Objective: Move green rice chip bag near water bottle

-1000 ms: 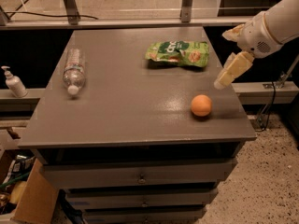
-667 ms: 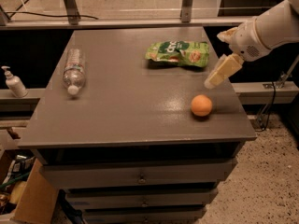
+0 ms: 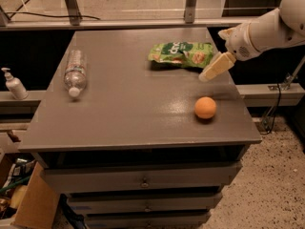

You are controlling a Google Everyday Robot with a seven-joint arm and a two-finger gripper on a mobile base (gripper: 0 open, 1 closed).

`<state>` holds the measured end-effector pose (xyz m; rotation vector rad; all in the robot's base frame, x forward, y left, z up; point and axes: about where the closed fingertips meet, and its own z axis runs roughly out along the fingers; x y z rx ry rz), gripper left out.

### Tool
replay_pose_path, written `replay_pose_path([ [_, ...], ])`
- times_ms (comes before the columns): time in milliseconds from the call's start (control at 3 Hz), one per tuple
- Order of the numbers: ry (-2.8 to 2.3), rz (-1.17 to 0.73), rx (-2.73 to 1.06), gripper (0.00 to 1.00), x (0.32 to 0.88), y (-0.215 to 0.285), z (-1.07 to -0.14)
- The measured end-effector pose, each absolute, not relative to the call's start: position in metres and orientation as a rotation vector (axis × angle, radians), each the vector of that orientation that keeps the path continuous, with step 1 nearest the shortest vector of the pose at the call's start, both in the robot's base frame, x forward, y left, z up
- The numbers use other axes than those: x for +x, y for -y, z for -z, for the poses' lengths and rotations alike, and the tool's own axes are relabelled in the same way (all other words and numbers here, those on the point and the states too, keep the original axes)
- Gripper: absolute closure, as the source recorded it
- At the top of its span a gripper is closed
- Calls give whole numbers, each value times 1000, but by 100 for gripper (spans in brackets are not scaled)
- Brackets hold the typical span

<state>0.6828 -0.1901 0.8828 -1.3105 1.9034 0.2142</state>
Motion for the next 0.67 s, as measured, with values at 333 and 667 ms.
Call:
replay_pose_path([
  [333,-1929,-240,-1234,0,713,194,-870],
  [667,-1948,-273,-1175,0,739,189,-860],
])
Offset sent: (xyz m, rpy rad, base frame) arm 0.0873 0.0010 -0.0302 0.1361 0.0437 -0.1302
